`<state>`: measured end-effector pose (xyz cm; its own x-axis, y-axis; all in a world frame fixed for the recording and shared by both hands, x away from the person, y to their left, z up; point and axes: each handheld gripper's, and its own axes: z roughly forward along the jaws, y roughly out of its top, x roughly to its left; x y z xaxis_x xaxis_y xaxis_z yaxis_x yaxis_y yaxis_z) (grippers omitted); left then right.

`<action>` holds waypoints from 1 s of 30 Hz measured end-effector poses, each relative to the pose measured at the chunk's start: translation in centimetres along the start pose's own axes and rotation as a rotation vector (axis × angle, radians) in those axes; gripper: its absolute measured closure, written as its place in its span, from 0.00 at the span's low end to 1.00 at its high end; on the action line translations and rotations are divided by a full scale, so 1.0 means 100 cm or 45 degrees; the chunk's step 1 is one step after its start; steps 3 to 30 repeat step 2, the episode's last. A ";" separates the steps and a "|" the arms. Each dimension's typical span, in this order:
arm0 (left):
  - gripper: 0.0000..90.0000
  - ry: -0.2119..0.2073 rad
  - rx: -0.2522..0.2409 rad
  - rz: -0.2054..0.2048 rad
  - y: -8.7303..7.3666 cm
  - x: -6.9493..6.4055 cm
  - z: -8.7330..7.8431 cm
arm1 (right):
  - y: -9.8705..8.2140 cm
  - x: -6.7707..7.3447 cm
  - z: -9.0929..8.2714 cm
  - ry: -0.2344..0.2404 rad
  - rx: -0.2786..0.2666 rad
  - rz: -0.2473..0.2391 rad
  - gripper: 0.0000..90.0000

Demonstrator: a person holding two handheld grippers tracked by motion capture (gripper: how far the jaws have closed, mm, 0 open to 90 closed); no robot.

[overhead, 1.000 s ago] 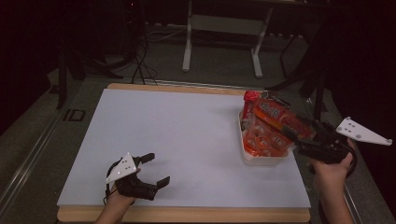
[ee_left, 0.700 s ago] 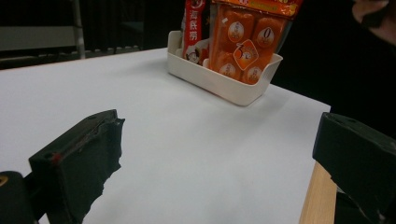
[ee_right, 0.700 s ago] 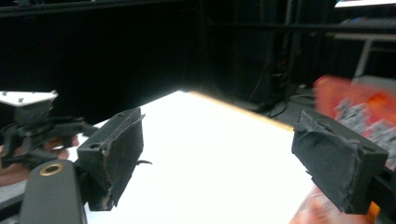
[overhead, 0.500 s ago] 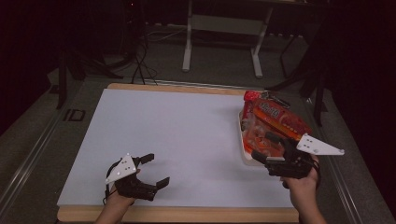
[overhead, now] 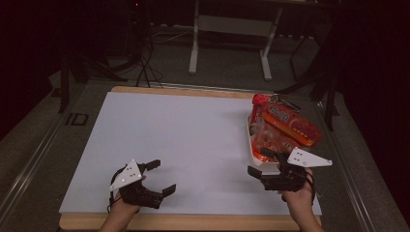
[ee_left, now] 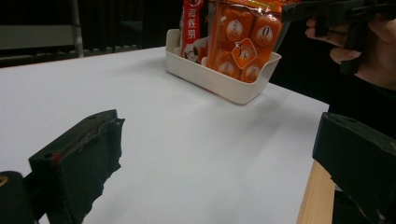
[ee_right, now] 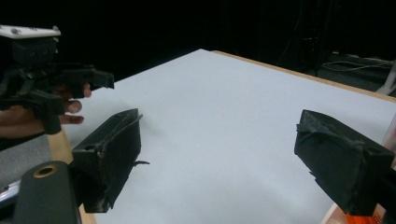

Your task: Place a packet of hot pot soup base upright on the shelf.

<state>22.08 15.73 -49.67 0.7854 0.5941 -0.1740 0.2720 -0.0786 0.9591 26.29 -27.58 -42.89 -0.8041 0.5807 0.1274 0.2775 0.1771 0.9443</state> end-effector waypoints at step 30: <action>0.02 0.000 0.003 0.004 -0.001 -0.001 0.001 | -0.005 -0.001 0.003 0.002 0.015 -0.006 0.16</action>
